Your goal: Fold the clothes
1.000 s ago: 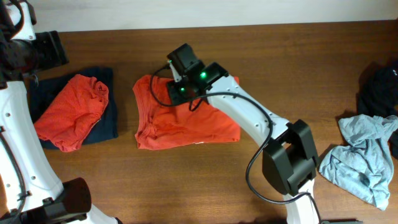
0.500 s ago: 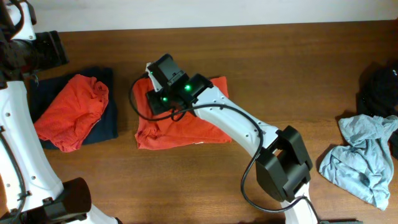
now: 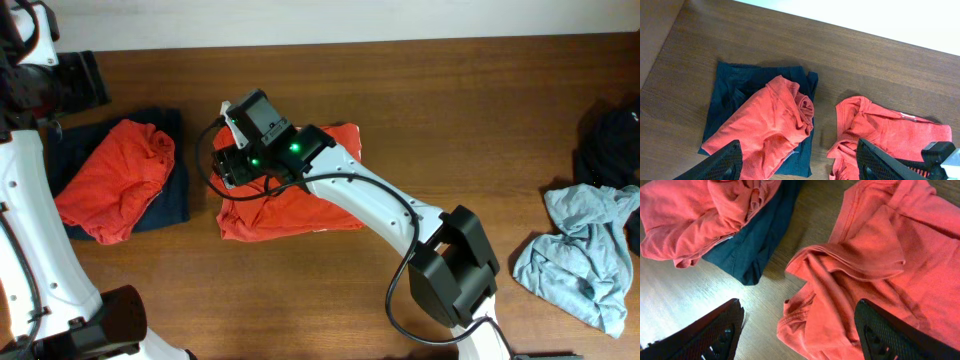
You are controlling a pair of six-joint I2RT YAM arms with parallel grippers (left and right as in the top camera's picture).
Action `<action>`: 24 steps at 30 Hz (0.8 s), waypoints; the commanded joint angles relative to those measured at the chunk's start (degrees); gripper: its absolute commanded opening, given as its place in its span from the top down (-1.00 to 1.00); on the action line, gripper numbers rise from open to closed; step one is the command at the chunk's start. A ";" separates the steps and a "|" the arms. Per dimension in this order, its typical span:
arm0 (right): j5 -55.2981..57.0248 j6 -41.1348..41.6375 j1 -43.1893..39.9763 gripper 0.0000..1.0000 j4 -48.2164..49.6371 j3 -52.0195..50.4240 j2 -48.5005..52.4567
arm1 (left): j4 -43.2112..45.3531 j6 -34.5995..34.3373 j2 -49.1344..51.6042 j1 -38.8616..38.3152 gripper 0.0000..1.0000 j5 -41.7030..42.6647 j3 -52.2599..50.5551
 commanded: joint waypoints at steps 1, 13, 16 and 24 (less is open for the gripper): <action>-1.53 -0.39 -2.58 -0.47 -0.85 1.57 -0.57 | -0.07 0.04 0.31 0.20 -0.45 0.44 0.42; -1.11 -0.37 -8.61 0.92 -8.85 1.44 4.72 | -0.04 0.04 0.31 0.20 -0.45 0.42 0.42; -1.25 0.57 -8.66 0.92 -6.97 1.44 8.31 | -0.07 0.04 0.31 0.20 -0.45 0.42 0.39; -5.07 0.70 -8.39 0.92 -0.83 1.44 14.19 | -0.07 0.04 0.31 0.20 -0.45 0.44 0.35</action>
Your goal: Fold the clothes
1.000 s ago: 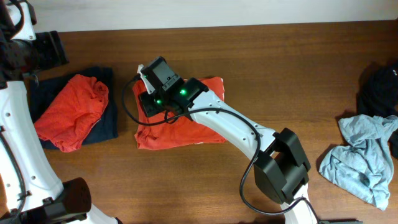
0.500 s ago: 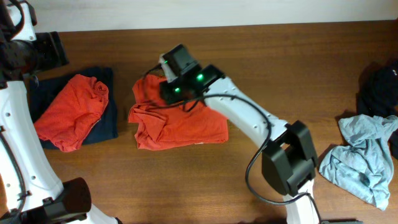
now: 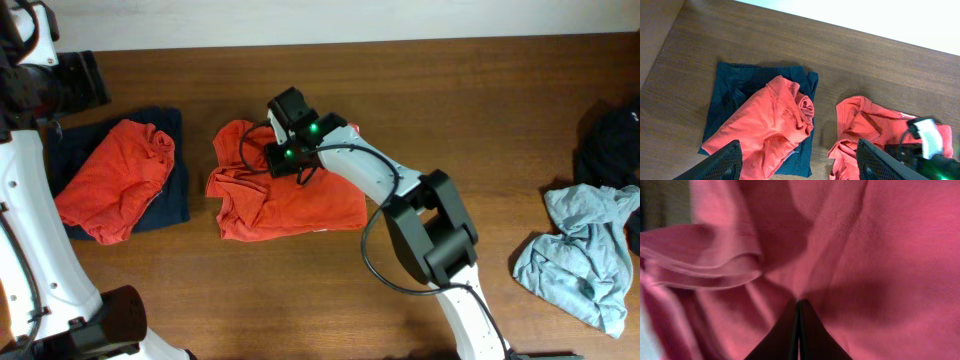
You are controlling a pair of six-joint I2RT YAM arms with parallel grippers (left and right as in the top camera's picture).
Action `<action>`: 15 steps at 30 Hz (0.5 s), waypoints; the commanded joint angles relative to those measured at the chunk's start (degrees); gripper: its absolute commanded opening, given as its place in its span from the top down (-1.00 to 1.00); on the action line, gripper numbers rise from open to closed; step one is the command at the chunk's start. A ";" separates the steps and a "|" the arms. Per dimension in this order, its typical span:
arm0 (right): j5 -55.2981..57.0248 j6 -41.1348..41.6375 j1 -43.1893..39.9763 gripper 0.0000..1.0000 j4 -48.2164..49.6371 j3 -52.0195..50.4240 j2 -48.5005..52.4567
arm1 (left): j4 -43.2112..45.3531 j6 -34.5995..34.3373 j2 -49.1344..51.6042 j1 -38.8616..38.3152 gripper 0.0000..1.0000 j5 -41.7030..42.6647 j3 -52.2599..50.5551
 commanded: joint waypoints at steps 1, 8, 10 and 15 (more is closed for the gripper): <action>-1.84 0.66 0.46 0.92 2.40 0.61 1.09 | -0.04 0.04 0.31 0.20 -0.46 0.46 0.35; -7.50 0.70 1.68 0.92 13.29 0.61 2.78 | -0.04 0.04 0.31 0.20 -0.45 0.44 0.35; -7.54 1.66 2.40 0.92 15.61 0.61 3.13 | -0.07 0.04 0.31 0.20 -0.45 0.44 0.35; -8.04 1.75 2.69 0.92 22.82 1.27 3.34 | -0.22 0.04 0.31 0.20 -0.45 0.44 0.35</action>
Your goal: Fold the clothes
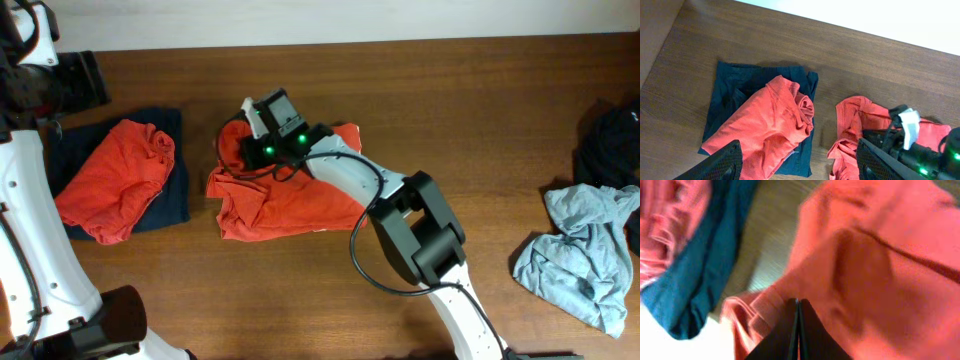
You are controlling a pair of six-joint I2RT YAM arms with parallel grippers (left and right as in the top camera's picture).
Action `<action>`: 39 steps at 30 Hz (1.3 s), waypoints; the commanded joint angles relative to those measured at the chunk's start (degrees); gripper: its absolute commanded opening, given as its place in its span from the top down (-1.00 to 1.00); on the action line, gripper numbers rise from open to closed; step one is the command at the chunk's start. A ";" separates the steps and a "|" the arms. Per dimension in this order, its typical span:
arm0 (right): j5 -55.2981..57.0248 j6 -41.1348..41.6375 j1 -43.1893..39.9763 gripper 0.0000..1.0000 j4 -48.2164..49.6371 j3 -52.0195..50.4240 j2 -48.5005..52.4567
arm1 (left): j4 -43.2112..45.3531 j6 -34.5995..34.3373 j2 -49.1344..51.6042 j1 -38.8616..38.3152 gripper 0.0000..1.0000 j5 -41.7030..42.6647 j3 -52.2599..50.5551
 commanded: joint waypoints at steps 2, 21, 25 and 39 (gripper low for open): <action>-1.81 0.46 -0.37 0.92 2.86 2.84 0.68 | -0.24 0.04 0.31 0.20 -0.45 0.42 0.35; -4.31 -4.59 -6.97 0.73 -26.99 14.34 2.25 | -0.31 0.04 0.42 0.15 -0.45 0.44 0.35; -3.76 -6.03 -5.03 0.34 -27.43 14.27 3.08 | -0.66 0.04 0.59 0.15 -0.45 0.42 0.24; 1.25 -5.99 -1.38 0.67 -23.63 14.25 5.25 | -0.68 0.04 0.63 0.15 -0.46 0.42 0.15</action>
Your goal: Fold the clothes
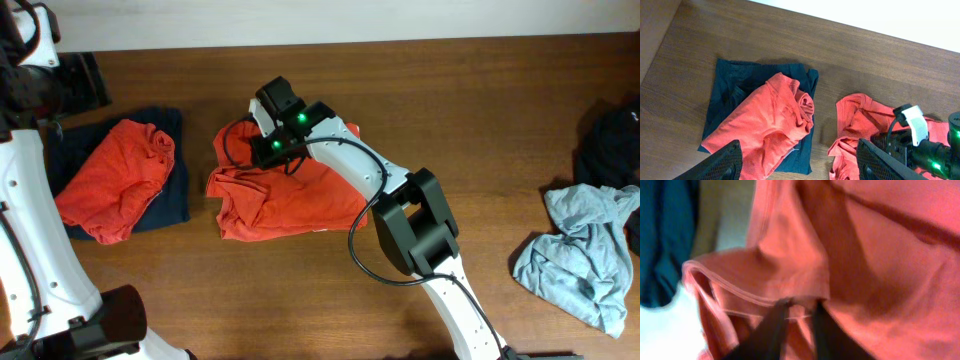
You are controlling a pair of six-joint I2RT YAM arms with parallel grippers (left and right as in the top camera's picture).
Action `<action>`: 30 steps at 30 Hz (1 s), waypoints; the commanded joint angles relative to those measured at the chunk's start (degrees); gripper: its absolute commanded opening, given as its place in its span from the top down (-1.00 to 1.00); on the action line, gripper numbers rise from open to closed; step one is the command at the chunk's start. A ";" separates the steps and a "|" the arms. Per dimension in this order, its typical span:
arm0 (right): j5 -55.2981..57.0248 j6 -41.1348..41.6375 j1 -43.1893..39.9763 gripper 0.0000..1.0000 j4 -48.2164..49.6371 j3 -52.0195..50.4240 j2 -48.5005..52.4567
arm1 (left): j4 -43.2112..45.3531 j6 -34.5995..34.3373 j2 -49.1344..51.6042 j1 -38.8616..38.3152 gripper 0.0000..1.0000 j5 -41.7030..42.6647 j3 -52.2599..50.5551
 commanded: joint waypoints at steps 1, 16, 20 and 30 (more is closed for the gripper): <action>0.31 -0.28 0.68 0.81 4.72 0.09 0.74 | -0.02 0.04 0.52 0.15 -0.45 0.42 0.15; -3.58 6.69 0.44 0.09 23.08 0.09 0.74 | -0.28 0.04 0.52 0.15 -0.45 0.44 0.15; -3.80 6.62 -0.44 -0.43 22.58 0.09 0.72 | -0.31 0.04 0.52 0.15 -0.45 0.44 0.15; -10.27 -3.43 -6.54 0.43 -8.09 0.11 -2.97 | -0.22 0.04 0.52 0.15 -0.45 0.44 0.15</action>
